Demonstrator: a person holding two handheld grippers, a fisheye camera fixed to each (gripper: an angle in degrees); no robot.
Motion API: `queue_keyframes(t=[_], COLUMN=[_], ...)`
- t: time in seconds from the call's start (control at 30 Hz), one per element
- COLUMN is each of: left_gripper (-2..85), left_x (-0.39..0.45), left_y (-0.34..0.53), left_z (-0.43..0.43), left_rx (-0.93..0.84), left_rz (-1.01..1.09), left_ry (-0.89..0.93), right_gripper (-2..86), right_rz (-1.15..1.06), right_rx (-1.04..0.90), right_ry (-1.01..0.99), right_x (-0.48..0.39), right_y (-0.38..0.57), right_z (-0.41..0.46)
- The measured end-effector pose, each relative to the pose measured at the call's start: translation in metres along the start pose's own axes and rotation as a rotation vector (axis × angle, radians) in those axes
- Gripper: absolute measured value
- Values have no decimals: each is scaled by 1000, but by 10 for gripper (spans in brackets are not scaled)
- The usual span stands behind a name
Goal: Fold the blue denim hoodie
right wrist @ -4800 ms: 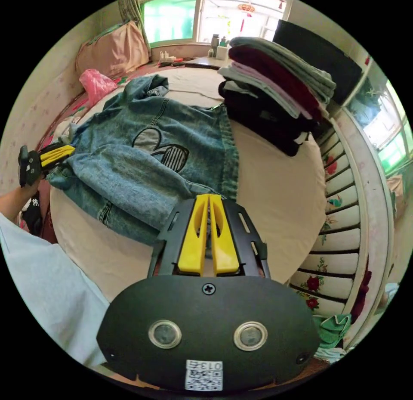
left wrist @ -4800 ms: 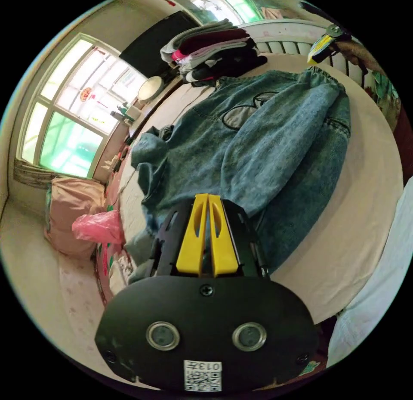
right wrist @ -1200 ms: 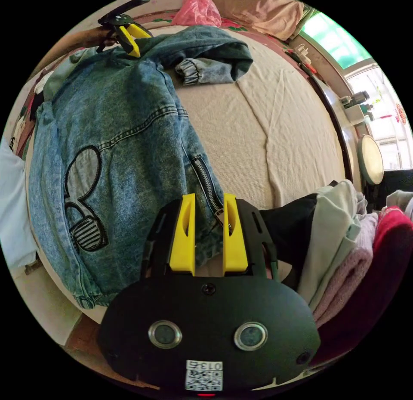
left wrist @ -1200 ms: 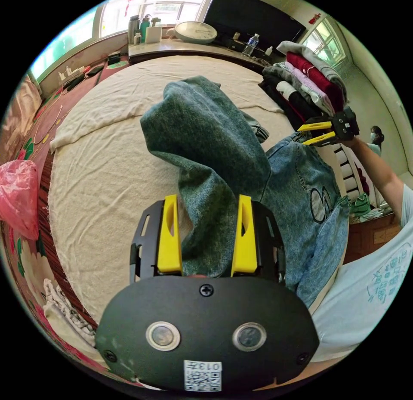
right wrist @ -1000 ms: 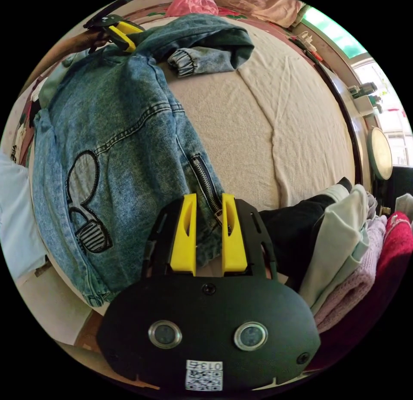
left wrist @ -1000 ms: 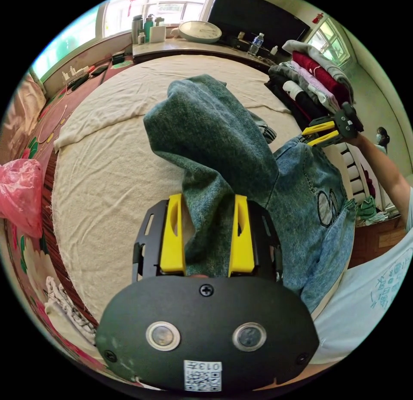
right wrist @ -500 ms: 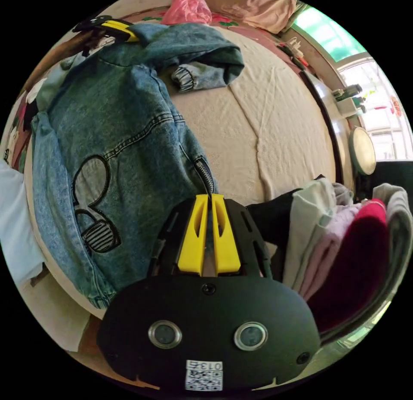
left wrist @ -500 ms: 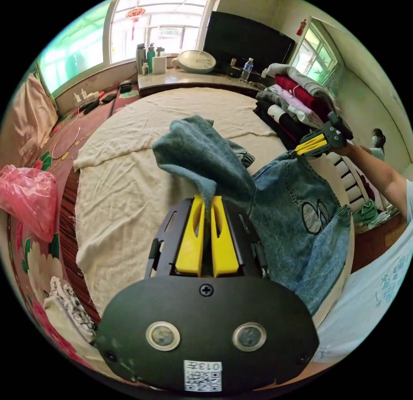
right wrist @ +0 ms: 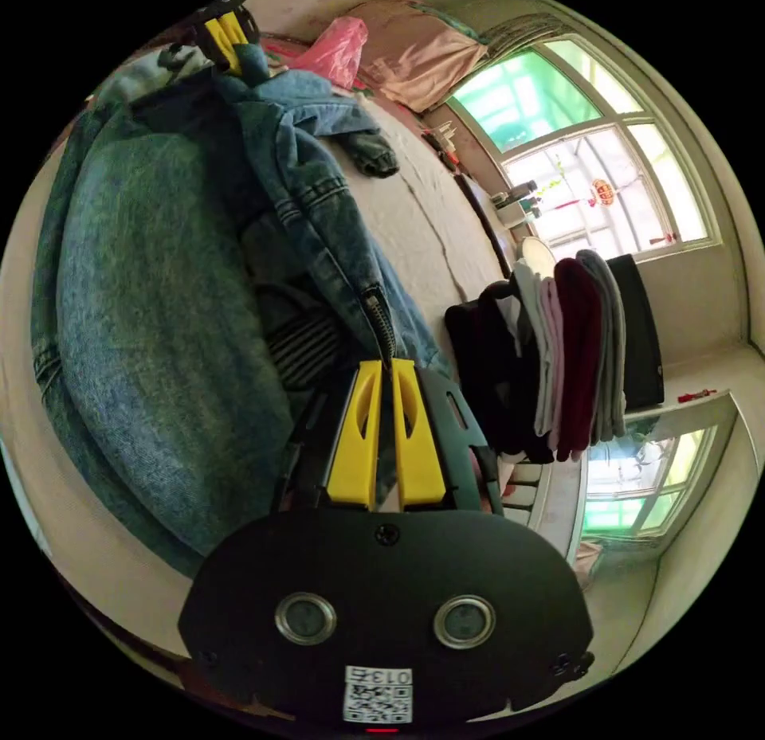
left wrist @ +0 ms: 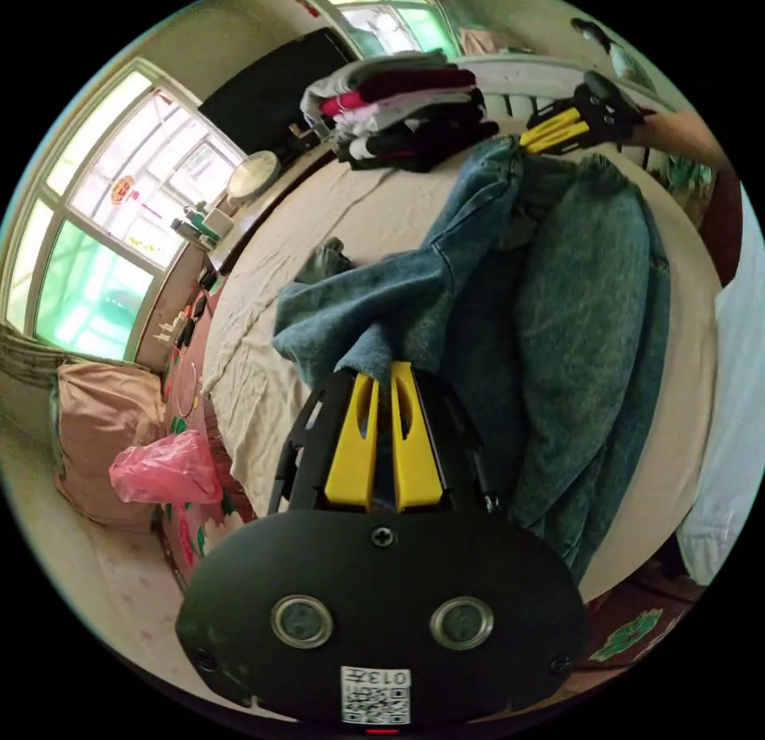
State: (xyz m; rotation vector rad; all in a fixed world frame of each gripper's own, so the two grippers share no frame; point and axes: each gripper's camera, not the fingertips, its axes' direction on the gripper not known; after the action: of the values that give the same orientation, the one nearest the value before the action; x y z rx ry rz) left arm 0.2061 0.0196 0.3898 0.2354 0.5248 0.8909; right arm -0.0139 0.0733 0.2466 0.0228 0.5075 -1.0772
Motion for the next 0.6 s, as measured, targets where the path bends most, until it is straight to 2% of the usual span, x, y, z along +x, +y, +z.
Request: queue_keyframes(t=[0.13,0.23,0.3,0.37,0.47,0.53,0.6], left_gripper=[17,23,28,36,68,83,86], left_x=[33,33,27,16,-6,-21,-26], left_y=[1,7,11,19,41,50,47], left_z=[25,20,12,-2,-19,-19,-12], left_rx=[-75,-62,-84,-72,-16,39,45], left_rz=[-12,-29,-48,-112,-314,-476,-533], left_ry=[-7,4,56,126,172,234,250], right_gripper=[24,34,42,65,96,106,107], right_rz=[-105,-64,81,371,692,816,876], right_rx=[-85,-132,-131,-91,-48,-52,-85], right_ry=[47,-59,-157,-305,-552,-658,-746], right_x=[-48,-27,6,65,122,136,140], right_y=[24,54,76,108,144,159,168], right_z=[8,7,3,6,45,80,116])
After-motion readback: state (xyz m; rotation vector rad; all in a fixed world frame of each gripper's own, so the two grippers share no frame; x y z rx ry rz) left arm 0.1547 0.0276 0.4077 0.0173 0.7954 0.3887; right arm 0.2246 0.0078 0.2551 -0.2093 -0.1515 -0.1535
